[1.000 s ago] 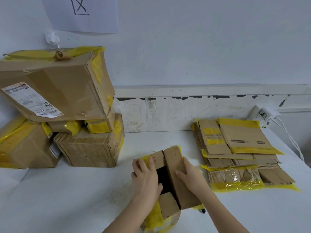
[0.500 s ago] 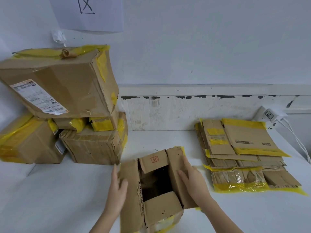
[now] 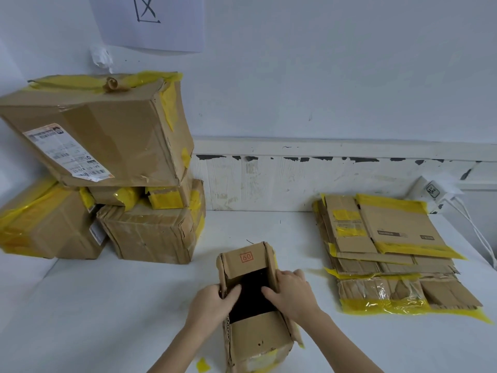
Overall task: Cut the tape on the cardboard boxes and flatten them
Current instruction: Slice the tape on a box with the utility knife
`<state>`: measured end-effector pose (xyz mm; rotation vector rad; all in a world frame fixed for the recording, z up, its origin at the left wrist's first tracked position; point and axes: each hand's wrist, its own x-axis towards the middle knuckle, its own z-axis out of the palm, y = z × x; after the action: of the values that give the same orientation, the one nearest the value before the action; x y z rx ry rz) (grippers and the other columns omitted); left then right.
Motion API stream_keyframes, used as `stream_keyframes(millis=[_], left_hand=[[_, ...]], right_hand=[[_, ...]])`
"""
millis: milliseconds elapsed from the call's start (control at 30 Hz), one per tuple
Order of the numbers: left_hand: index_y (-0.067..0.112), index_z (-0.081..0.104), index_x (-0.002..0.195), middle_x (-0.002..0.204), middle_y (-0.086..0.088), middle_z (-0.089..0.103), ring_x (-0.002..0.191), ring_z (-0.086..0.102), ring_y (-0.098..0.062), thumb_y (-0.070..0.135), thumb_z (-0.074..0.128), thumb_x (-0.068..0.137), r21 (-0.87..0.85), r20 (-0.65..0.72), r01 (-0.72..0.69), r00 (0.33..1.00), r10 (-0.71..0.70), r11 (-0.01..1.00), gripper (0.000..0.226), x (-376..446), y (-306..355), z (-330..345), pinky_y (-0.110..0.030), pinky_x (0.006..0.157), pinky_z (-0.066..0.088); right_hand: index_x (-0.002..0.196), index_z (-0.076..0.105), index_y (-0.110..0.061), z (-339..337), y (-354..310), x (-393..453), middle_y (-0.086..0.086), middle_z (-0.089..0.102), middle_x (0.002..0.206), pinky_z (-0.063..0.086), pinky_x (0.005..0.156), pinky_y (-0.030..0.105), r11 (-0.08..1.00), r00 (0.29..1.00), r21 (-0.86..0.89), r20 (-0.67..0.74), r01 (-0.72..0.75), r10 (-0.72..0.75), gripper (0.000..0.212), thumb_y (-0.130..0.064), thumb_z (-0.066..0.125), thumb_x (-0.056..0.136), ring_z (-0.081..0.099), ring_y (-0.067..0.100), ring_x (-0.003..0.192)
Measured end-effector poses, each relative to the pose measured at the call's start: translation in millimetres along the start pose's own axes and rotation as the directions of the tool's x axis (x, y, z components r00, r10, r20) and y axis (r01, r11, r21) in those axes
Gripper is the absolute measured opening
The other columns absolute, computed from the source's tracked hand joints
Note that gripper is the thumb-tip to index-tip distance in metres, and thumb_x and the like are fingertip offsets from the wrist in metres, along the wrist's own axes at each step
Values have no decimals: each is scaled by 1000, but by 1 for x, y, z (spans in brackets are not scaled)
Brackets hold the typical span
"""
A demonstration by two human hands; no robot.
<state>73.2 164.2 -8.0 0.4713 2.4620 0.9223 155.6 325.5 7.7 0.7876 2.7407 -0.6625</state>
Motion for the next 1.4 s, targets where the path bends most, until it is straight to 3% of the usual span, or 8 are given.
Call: stream_keyframes(millis=[133, 233, 333, 533, 767, 967, 1067, 1400], left_hand=[[18, 53, 90, 78, 4, 56, 67, 54, -9, 17, 48, 92, 91, 1, -35, 999, 35, 995, 5, 6, 14, -10, -18, 52, 35], [22, 41, 137, 105, 12, 62, 94, 60, -7, 10, 53, 90, -77, -174, -162, 974, 147, 984, 50, 8, 16, -29, -5, 61, 38], [27, 39, 135, 105, 23, 54, 101, 56, 4, -10, 55, 80, -182, -412, -395, 862, 295, 900, 68, 7, 18, -43, 2, 68, 38], [50, 22, 133, 140, 30, 25, 125, 30, 17, -21, 47, 78, -163, -421, -561, 783, 457, 812, 93, 6, -21, -29, 3, 95, 26], [16, 33, 137, 152, 1, 25, 139, 26, -9, -12, 48, 73, -138, -209, -663, 746, 632, 736, 71, 0, -57, -17, -16, 108, 30], [14, 42, 133, 118, -15, 58, 103, 58, -30, 32, 32, 101, -727, -94, -47, 995, -31, 685, 38, -1, -37, -16, -37, 83, 46], [24, 22, 147, 146, 0, 37, 128, 42, -19, 57, 36, 90, -678, 83, 174, 984, -160, 715, 68, 3, -29, -14, -37, 107, 33], [22, 2, 151, 157, 9, 2, 143, 5, -8, 25, 47, 97, -519, -179, -111, 984, 19, 847, 71, 41, -3, -19, -29, 116, 11]], right_hand=[[70, 44, -11, -10, -12, 1, 4, 55, 76, 42, 63, 28, 992, 999, 111, -7, -52, 53, 16, -16, 50, 83, 51, 23, 74], [121, 54, -17, -22, -9, 3, -7, 61, 112, 51, 79, 30, 912, 978, 405, -207, 71, 16, 40, -12, 57, 82, 62, 15, 92], [147, 26, -27, -46, -22, 3, -22, 47, 125, 50, 79, 21, 491, 987, 860, -157, 142, -10, 62, -16, 51, 92, 56, 2, 107], [105, 67, -19, -50, -17, -2, 17, 64, 99, 50, 82, 41, -82, 957, 977, 175, -198, -233, 40, -42, 39, 88, 63, 26, 97], [123, 57, -8, -6, 1, -9, 8, 71, 107, 56, 72, 32, 311, 978, 947, -15, 80, -208, 39, -22, 60, 87, 68, 21, 94], [131, 42, -12, 62, 26, -21, 3, 59, 118, 47, 85, 23, 517, 974, 837, -74, 178, -215, 52, -13, 66, 85, 56, 17, 104], [125, 44, -17, 92, 47, -19, -8, 60, 101, 40, 79, 8, 701, 979, 695, -25, 163, -202, 50, -11, 69, 82, 57, -10, 86], [149, 22, -26, 65, 73, -1, -36, 16, 148, 31, 100, 7, 877, 903, 348, 151, 332, -402, 69, -10, 53, 89, 38, -3, 130]])
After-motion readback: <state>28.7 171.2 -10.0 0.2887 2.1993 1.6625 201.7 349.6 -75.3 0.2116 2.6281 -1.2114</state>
